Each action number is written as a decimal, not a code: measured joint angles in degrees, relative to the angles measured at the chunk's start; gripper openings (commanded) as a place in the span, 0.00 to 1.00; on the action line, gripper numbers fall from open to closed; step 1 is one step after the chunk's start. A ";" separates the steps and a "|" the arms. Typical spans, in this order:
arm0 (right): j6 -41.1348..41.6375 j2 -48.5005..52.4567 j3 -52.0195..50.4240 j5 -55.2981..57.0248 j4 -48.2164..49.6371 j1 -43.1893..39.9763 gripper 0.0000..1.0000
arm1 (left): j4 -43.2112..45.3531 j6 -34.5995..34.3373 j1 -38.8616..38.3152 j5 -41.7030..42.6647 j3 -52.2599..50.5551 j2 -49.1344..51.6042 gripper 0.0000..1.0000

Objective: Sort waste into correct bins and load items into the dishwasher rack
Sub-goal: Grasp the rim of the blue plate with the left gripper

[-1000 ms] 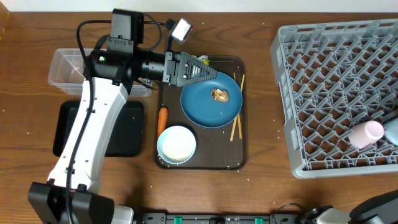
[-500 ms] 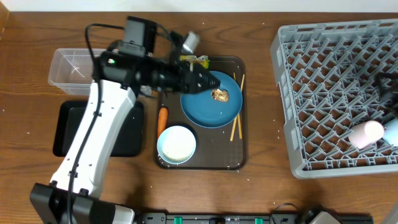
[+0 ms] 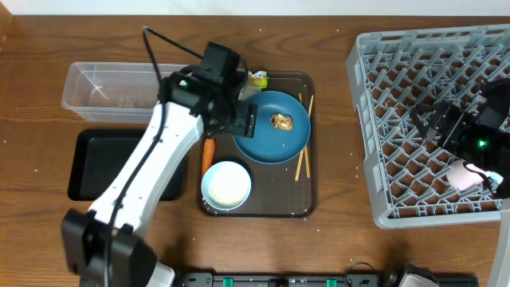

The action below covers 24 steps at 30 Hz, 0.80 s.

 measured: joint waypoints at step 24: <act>-0.02 0.02 0.00 1.68 -2.86 1.07 0.86 | 12.61 -3.50 0.02 -9.11 -0.04 23.76 0.25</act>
